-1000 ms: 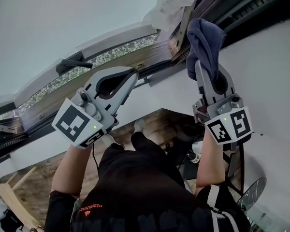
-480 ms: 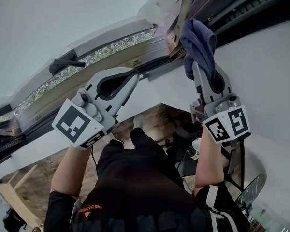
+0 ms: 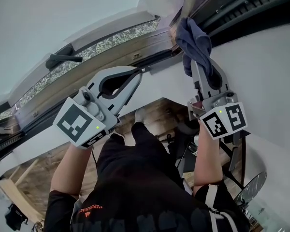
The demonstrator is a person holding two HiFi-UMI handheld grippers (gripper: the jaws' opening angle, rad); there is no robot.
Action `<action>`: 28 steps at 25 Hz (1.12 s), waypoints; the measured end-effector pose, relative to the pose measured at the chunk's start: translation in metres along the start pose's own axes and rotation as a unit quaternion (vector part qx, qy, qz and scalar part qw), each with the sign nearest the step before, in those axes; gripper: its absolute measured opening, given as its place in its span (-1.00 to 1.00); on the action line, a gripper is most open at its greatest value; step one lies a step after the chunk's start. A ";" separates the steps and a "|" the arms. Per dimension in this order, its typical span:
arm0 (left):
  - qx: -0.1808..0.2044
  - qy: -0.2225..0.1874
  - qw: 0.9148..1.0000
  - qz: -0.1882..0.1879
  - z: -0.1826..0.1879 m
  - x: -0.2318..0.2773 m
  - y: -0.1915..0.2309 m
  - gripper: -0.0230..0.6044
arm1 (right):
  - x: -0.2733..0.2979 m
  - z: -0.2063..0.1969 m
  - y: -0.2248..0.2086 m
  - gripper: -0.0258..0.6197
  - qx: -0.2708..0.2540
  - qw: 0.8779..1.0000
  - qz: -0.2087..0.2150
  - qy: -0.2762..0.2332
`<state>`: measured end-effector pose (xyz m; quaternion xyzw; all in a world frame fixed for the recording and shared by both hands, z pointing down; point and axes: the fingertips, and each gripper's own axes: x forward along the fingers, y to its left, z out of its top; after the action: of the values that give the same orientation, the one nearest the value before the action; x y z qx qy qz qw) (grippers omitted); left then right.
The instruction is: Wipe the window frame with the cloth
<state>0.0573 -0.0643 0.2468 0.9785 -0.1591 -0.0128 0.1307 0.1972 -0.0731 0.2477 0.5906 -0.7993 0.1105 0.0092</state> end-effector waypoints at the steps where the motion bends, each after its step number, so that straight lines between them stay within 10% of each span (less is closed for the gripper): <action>1: -0.002 0.002 1.000 0.000 -0.002 0.000 0.000 -0.86 | 0.001 -0.005 -0.001 -0.79 0.003 1.000 -0.002 0.003; 28: -0.039 0.056 0.998 0.009 -0.068 0.000 0.009 -0.86 | 0.016 -0.113 -0.029 -0.79 0.052 0.997 -0.029 0.055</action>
<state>0.0587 -0.0556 0.3151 0.9704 -0.1597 0.0366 0.1773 0.2069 -0.0748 0.3647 0.6063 -0.7732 0.1843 0.0256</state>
